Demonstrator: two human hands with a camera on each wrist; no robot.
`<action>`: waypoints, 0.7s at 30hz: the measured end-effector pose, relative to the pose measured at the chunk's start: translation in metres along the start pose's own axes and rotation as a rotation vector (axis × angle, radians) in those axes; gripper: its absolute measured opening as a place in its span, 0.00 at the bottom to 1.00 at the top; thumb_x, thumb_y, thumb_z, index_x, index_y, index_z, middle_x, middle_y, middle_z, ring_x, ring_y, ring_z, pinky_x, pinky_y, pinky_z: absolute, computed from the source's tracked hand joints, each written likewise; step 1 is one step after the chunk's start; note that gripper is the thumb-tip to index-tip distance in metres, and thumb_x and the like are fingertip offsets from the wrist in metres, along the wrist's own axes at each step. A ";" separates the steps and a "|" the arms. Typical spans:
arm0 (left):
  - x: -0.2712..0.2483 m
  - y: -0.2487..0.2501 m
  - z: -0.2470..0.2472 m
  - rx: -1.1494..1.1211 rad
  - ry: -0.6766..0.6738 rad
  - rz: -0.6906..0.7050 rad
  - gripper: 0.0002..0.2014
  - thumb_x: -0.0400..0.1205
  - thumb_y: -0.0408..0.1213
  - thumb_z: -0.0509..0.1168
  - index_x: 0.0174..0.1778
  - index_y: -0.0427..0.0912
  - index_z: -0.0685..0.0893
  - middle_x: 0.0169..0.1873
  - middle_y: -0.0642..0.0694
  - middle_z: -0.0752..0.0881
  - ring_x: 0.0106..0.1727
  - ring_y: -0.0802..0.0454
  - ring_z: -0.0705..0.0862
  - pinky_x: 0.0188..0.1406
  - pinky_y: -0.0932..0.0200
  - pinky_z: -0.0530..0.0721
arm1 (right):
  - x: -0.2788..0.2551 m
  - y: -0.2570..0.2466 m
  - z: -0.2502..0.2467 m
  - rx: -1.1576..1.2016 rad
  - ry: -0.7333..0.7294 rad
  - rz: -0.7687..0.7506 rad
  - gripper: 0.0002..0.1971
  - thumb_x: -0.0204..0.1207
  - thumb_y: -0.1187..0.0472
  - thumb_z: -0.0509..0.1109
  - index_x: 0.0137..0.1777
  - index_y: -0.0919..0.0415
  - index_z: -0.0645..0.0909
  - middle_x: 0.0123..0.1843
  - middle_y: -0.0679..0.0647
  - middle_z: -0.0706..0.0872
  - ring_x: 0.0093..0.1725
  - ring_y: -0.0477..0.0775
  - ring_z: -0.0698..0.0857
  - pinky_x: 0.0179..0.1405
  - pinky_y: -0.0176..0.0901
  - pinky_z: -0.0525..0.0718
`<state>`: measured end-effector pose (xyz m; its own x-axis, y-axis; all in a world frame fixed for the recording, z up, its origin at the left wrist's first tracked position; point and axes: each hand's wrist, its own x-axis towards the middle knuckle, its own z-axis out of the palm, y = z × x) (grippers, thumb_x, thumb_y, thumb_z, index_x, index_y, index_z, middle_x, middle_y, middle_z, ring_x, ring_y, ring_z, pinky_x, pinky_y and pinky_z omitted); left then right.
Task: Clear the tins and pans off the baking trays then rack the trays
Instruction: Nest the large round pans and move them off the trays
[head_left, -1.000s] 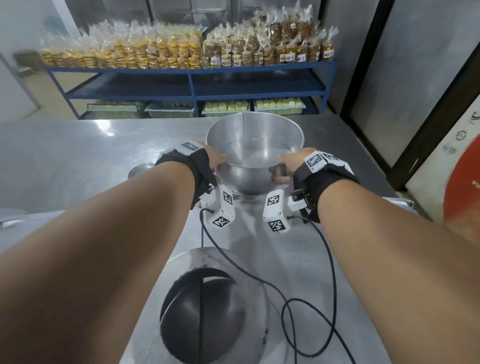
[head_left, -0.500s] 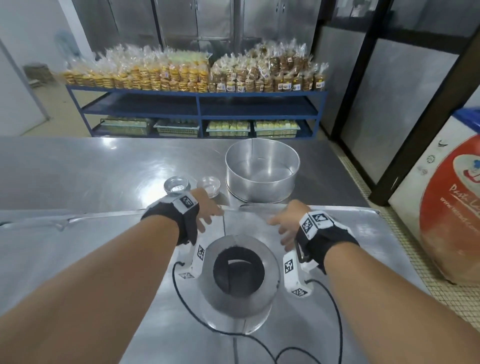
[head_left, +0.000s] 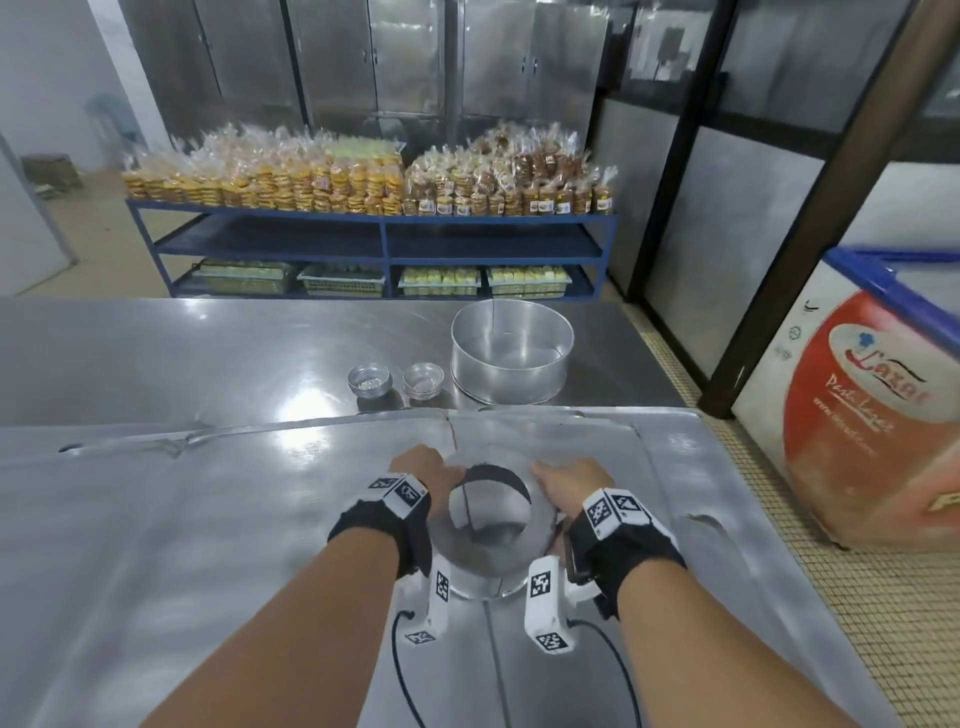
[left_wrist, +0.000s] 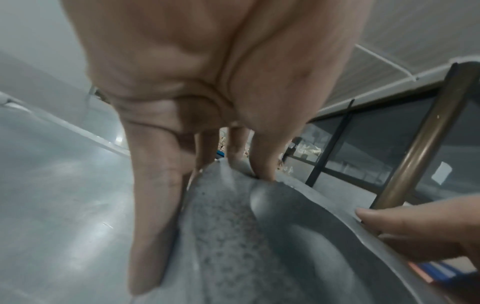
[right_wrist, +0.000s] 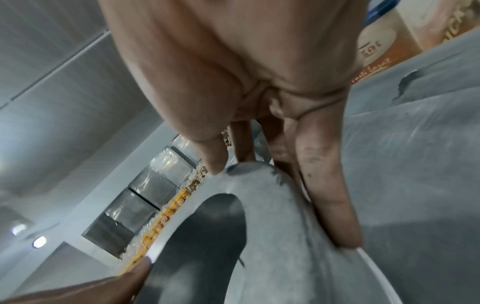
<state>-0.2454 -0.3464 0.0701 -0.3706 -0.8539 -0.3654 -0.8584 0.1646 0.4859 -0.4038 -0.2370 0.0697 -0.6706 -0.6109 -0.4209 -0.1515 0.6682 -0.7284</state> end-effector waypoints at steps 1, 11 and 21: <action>-0.009 -0.002 -0.004 -0.071 0.038 -0.002 0.20 0.83 0.53 0.60 0.48 0.38 0.86 0.43 0.43 0.87 0.45 0.44 0.85 0.42 0.60 0.79 | -0.005 0.001 -0.001 0.052 0.011 -0.001 0.29 0.66 0.37 0.72 0.54 0.62 0.89 0.54 0.59 0.91 0.53 0.65 0.89 0.59 0.53 0.87; -0.092 -0.074 -0.039 -0.670 0.156 -0.010 0.19 0.77 0.55 0.67 0.52 0.41 0.81 0.51 0.41 0.85 0.53 0.39 0.83 0.59 0.46 0.83 | -0.106 0.005 0.027 0.590 -0.150 0.014 0.28 0.48 0.57 0.93 0.46 0.70 0.90 0.48 0.67 0.91 0.49 0.70 0.90 0.40 0.78 0.87; -0.195 -0.183 -0.052 -1.166 0.024 0.149 0.12 0.73 0.37 0.62 0.52 0.42 0.77 0.39 0.44 0.79 0.31 0.56 0.81 0.22 0.70 0.77 | -0.205 0.031 0.098 0.875 -0.529 -0.067 0.38 0.59 0.79 0.79 0.73 0.72 0.75 0.60 0.70 0.88 0.53 0.65 0.90 0.49 0.52 0.90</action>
<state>0.0027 -0.2354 0.0943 -0.4224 -0.8756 -0.2343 0.0413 -0.2768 0.9600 -0.1997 -0.1328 0.0806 -0.2419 -0.8862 -0.3951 0.5485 0.2110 -0.8091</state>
